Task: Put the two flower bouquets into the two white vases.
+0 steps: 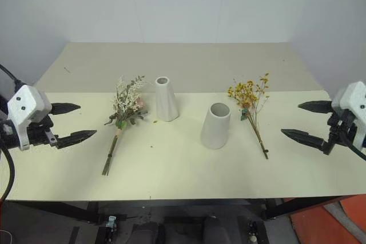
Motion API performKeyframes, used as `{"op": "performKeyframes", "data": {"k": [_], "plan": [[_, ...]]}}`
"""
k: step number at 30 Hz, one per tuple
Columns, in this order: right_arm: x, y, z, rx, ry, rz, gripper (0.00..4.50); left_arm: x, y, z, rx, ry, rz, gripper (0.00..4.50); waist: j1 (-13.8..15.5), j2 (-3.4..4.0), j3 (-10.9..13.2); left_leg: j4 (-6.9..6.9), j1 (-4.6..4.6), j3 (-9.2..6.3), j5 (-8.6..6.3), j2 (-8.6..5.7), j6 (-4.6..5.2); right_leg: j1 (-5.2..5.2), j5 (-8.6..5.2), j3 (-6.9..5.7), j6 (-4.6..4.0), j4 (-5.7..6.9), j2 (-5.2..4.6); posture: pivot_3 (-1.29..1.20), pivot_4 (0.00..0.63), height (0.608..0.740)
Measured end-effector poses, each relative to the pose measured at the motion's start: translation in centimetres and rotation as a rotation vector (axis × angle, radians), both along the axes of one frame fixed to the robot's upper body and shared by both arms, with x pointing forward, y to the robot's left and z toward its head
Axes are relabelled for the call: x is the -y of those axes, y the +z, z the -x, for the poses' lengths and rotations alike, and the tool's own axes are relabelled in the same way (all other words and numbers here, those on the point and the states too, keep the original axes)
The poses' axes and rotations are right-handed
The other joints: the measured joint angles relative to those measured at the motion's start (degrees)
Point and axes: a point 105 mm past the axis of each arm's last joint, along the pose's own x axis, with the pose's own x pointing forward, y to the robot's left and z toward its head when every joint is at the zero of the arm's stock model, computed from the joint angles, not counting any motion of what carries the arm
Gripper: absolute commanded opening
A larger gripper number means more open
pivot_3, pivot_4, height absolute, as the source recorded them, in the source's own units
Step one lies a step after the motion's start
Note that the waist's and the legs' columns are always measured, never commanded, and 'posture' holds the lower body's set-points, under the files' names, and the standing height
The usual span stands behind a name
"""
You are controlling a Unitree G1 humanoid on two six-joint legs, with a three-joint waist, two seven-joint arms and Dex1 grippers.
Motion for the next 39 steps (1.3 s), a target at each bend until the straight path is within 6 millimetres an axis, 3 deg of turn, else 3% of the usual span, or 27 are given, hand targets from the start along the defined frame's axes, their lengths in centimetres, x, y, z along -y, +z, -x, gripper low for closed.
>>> {"op": "performKeyframes", "data": {"k": [5, 9, 12, 19, 29, 39], "plan": [[-4.5, 0.5, -0.1, -0.004, 0.157, 0.01, 4.47, -0.3, -1.4, 0.1, -0.056, 0.156, 0.004, 4.5, -0.1, -0.01, 0.0, 0.0, 0.01, -0.01, 0.0, -0.01, 0.0, 0.0, 0.06, 0.0, 0.09, 0.01, 0.0, 0.0, 0.15, 0.74], [-6.9, 1.6, -0.3, 0.019, 0.232, 0.023, 4.47, -0.1, -2.6, -0.4, -0.118, 0.224, -0.006, 4.5, 0.1, -0.02, 0.0, 0.0, -0.01, -0.03, 0.0, -0.02, 0.0, -0.01, 0.03, -0.02, 0.05, -0.01, 0.0, 0.0, 0.15, 0.74], [-8.1, 2.5, -0.5, 0.029, 0.266, 0.054, 4.47, 0.5, -2.4, -1.4, -0.117, 0.258, 0.021, 4.5, 0.4, -0.05, 0.0, 0.01, -0.06, -0.05, 0.0, -0.05, 0.0, -0.02, 0.06, -0.03, 0.09, -0.04, -0.01, 0.0, 0.15, 0.74], [-11.4, 3.8, -0.7, -0.004, 0.344, 0.085, 4.47, 1.6, -3.9, -4.2, -0.238, 0.323, 0.072, 4.5, 0.2, -0.13, 0.0, 0.01, -0.08, -0.09, 0.0, -0.04, 0.0, -0.05, 0.14, -0.04, 0.21, 0.0, 0.02, 0.0, 0.15, 0.74], [-12.6, 3.7, -1.2, -0.033, 0.349, 0.086, 4.47, 2.7, -5.6, -6.7, -0.406, 0.368, 0.079, 4.5, 0.3, -0.19, 0.0, 0.04, -0.34, -0.11, 0.0, -0.09, 0.0, -0.32, 0.17, -0.03, 0.22, 0.04, -0.01, 0.0, 0.15, 0.74], [-12.4, 3.5, -1.6, -0.025, 0.323, 0.098, 4.47, 4.3, -7.9, -7.4, -0.511, 0.345, 0.05, 4.5, 0.2, -0.2, 0.0, 0.22, -0.74, -0.12, 0.01, -0.1, 0.01, -0.68, 0.22, -0.01, 0.21, 0.18, 0.0, 0.0, 0.15, 0.74]]}}
